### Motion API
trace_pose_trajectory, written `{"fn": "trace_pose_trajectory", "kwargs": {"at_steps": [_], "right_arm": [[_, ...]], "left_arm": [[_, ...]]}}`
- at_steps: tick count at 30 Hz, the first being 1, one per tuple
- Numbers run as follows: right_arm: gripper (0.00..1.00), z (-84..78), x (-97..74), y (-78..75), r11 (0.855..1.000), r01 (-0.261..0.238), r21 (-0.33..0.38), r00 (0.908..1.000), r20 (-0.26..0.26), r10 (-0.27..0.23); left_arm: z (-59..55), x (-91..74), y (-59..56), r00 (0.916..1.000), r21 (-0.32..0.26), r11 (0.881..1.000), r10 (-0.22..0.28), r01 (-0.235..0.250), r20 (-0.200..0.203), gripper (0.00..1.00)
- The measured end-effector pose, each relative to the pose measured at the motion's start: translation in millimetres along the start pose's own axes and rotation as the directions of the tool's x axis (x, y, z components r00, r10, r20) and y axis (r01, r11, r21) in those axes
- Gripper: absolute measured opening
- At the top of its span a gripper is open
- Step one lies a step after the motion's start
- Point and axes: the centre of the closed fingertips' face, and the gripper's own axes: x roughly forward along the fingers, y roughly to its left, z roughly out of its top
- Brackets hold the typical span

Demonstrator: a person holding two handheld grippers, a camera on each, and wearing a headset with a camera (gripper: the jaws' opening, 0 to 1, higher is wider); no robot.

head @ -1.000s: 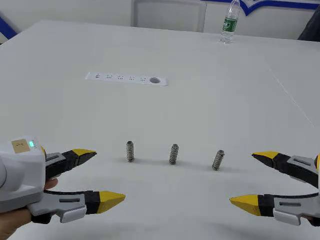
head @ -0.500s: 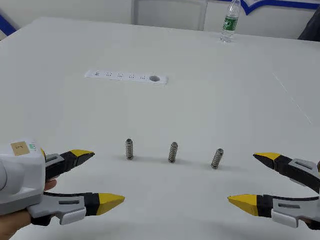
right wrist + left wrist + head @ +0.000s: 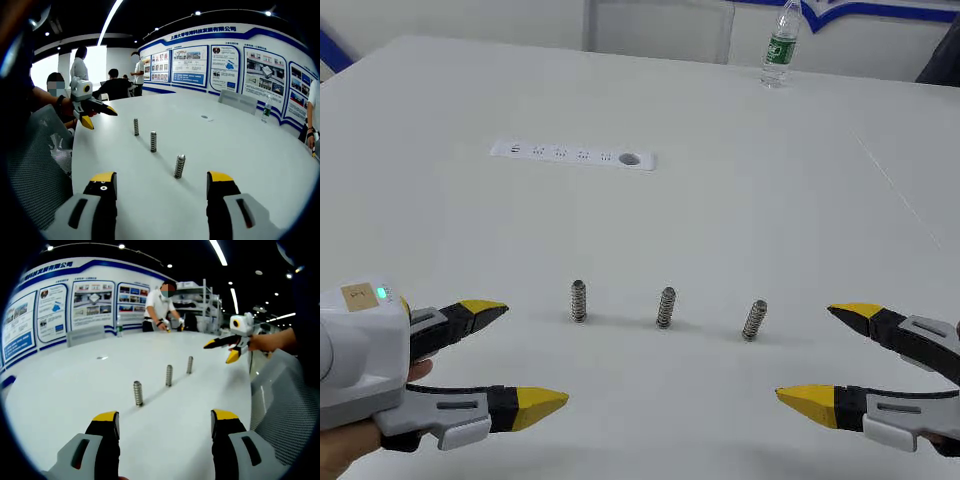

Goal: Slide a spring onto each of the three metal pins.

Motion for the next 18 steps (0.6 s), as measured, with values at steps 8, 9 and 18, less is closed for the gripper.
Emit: {"fn": "trace_pose_trajectory", "kwargs": {"at_steps": [8, 9, 18], "right_arm": [[0.74, 1.1, -1.4, -0.5, 1.000, 0.004, 0.000, 1.0000, 0.002, -0.004], [0.74, 1.1, -1.4, -0.4, 1.000, 0.004, 0.001, 1.0000, 0.001, -0.004], [0.74, 1.9, -1.5, 0.8, 1.000, 0.003, -0.001, 1.0000, -0.001, -0.003]], "left_arm": [[0.6, -1.7, -0.5, 1.0000, -0.001, 1.000, 0.000, 0.000, 0.001, 0.76], [0.9, -1.8, -0.4, 1.0000, -0.002, 1.000, 0.001, -0.001, 0.002, 0.76], [2.7, -2.5, -0.3, 1.0000, 0.000, 1.000, 0.001, -0.001, 0.004, 0.76]]}}
